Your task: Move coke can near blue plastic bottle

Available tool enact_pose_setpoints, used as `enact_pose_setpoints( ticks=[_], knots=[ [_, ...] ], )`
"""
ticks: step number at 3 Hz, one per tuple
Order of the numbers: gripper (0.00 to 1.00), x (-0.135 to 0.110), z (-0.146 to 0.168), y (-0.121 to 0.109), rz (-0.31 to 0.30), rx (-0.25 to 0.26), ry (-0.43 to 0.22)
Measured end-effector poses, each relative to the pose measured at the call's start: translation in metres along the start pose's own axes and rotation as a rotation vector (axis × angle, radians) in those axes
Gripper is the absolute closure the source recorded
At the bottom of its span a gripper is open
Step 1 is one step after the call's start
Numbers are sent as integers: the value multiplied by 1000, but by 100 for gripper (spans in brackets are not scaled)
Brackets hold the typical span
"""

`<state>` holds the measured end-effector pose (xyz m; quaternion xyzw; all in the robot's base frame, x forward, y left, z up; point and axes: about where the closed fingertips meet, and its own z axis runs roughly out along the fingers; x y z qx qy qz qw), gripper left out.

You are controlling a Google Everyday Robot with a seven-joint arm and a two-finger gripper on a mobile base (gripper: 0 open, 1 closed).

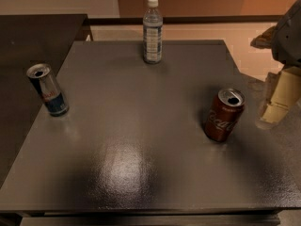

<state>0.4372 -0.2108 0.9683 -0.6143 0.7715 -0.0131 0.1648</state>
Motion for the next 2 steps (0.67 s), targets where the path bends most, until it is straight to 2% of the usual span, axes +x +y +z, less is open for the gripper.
enact_pose_setpoints(
  ticks=[2],
  knots=[
    [0, -6, 38, 21, -40, -99, -84]
  ],
)
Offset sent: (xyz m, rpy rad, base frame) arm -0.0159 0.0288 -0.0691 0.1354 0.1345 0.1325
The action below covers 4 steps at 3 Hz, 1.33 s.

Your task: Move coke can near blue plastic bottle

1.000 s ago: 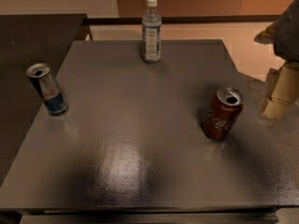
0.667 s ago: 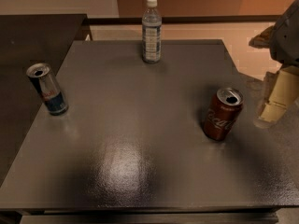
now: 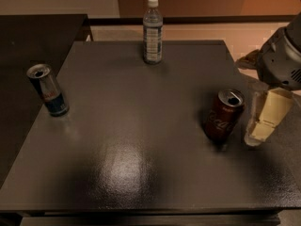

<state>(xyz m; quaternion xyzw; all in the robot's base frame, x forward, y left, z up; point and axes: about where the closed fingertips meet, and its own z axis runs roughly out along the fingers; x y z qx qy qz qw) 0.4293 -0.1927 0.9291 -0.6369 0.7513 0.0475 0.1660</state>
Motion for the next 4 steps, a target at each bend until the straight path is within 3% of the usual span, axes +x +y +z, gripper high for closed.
enact_pose_setpoints(
  ticks=[1, 2, 4],
  knots=[
    [0, -2, 18, 8, -6, -34, -40],
    [18, -7, 24, 10, -7, -44, -66],
    [65, -18, 24, 8, -11, -50, -104]
  ],
)
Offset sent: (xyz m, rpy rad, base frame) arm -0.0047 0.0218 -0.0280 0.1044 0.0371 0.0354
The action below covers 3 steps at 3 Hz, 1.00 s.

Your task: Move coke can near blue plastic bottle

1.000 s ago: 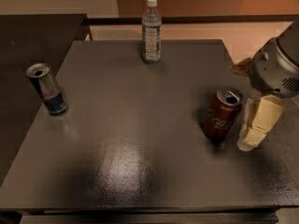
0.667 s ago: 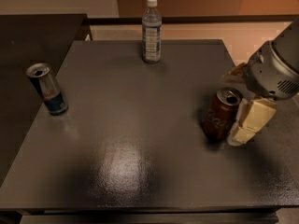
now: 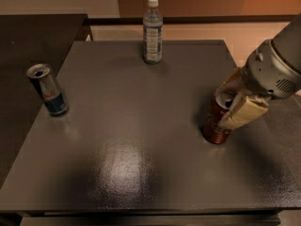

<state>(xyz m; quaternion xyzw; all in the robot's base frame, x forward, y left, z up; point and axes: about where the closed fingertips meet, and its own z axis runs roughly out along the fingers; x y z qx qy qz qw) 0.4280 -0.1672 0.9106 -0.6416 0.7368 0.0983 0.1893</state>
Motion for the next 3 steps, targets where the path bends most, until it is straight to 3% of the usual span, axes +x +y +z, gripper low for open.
enact_pose_setpoints(
  ticks=[1, 2, 3],
  knots=[
    [88, -14, 1, -11, 7, 8, -5],
    [100, -34, 1, -35, 45, 36, -12],
    [100, -57, 0, -64, 88, 72, -18]
  ],
)
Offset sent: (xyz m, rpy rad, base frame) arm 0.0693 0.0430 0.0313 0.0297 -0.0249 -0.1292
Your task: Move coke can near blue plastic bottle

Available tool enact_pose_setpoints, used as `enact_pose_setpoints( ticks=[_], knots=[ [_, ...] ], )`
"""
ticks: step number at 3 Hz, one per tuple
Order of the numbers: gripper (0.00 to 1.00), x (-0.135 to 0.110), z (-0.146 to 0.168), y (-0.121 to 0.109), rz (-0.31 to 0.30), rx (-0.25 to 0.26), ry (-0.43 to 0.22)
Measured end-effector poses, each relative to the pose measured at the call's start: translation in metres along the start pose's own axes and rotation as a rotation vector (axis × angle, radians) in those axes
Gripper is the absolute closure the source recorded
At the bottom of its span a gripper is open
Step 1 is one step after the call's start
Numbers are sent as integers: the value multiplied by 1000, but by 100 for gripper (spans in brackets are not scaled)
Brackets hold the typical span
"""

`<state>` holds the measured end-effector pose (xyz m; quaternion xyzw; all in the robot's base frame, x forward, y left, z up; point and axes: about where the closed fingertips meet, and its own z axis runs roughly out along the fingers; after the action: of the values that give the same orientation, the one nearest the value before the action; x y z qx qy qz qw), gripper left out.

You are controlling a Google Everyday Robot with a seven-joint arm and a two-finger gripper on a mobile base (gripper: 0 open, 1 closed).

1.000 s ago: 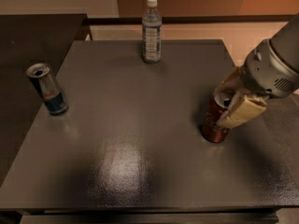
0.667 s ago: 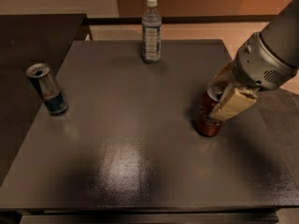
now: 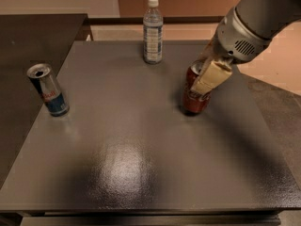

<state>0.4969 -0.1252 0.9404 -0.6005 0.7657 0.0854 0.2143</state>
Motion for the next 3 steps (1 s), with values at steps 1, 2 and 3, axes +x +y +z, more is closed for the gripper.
enact_pose_setpoints(
  ticks=[1, 2, 3],
  knots=[
    [100, -21, 5, -31, 48, 41, -4],
    [100, -36, 13, -60, 81, 71, -11],
    [100, -49, 26, -86, 112, 81, -30]
  ],
)
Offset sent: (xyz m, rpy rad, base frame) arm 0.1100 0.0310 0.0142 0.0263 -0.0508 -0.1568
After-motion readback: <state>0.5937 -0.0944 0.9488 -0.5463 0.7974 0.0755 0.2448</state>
